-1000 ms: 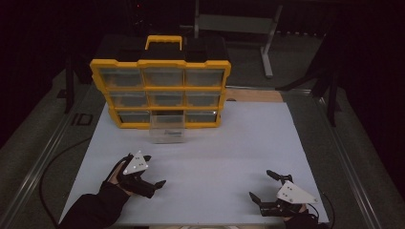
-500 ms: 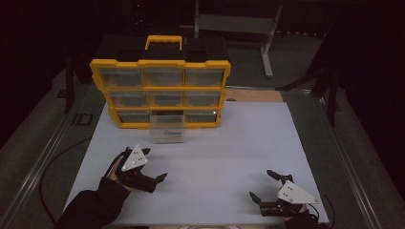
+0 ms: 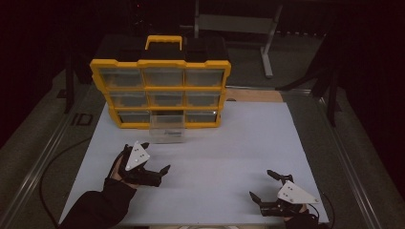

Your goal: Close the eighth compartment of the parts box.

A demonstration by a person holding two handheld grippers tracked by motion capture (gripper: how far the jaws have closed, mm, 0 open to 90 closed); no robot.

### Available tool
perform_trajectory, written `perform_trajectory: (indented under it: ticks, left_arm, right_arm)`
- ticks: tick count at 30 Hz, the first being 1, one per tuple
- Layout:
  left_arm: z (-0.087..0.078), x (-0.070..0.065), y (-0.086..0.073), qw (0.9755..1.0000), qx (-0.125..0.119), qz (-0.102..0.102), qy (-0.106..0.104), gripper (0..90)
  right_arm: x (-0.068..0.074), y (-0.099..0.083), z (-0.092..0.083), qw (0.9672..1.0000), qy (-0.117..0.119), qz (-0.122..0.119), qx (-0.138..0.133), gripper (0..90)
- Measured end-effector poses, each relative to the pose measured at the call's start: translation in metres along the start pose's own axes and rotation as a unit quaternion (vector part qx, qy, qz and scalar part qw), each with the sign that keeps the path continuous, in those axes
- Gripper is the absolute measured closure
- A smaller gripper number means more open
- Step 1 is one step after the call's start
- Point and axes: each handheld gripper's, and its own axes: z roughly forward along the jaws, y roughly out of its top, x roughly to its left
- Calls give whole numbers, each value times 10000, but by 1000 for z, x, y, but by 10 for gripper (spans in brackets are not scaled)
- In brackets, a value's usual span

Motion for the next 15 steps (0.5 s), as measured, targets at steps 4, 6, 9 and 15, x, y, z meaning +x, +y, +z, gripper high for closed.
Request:
perform_trajectory:
  ticks: [4, 6, 9, 15]
  left_arm:
    - [3, -2, -1, 9998, -38, -77, 152, 0]
    - [6, -2, -2, 9998, -21, -119, 178, 0]
    - [10, -4, -4, 9995, 19, -146, 286, 0]
    - [17, -9, -11, 9987, 42, -265, 429, 0]
  right_arm:
    - [0, 0, 0, 10000, 3, 9, 6, 75]
    - [0, 0, 0, 10000, 6, 15, 4, 74]
    - [0, 0, 0, 10000, 7, 11, 5, 75]
    - [0, 0, 0, 10000, 2, 12, -1, 74]
